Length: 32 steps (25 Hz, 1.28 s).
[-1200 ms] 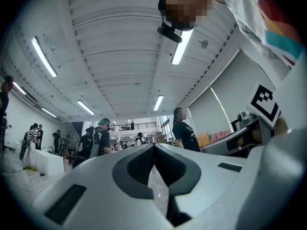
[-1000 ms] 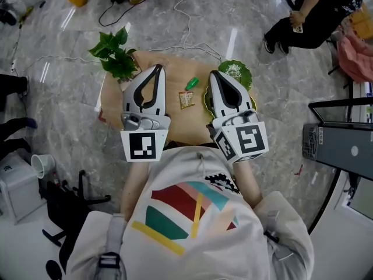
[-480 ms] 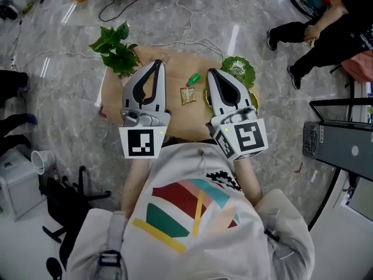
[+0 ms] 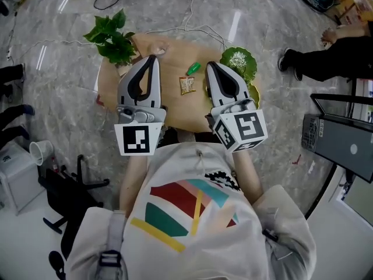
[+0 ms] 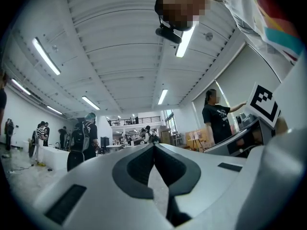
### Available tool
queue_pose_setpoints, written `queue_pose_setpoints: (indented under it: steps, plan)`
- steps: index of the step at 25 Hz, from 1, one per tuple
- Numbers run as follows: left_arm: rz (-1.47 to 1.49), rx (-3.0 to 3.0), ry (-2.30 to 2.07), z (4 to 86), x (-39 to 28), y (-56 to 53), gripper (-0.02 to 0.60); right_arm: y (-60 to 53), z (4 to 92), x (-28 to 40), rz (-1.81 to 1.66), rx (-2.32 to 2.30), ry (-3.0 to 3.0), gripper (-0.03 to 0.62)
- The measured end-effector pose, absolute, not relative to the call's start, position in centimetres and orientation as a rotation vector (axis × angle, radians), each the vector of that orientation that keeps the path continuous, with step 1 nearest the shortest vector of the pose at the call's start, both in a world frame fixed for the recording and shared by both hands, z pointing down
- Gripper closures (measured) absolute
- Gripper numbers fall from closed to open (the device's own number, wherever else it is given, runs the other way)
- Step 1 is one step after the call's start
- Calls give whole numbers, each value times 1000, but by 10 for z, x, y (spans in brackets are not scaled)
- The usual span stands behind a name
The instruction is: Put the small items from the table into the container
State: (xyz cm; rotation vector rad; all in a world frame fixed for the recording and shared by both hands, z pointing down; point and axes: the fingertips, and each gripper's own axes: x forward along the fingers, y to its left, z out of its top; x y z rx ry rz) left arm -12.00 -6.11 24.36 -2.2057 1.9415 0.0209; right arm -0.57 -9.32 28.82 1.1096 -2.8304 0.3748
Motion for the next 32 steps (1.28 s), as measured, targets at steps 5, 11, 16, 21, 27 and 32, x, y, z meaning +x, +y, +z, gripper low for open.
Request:
queue_pose_setpoints:
  steps: [5, 11, 16, 21, 27, 32]
  plan:
    - [-57, -2278, 2047, 288, -131, -59, 574, -96, 349, -12, 467, 1071, -2711, 582]
    - [-185, -2360, 2188, 385, -150, -57, 573, -100, 466, -27, 510, 958, -2584, 582]
    - [-291, -2387, 2238, 456, -167, -55, 574, -96, 597, -46, 475, 820, -2441, 342]
    - [-331, -2349, 2272, 491, -183, -59, 574, -71, 724, -47, 363, 591, -2204, 339]
    - [-340, -2353, 2271, 512, -185, -63, 574, -48, 807, -24, 542, 607, -1937, 340]
    - [-316, -2360, 2248, 507, -181, -66, 574, -61, 785, -18, 467, 689, -1930, 521]
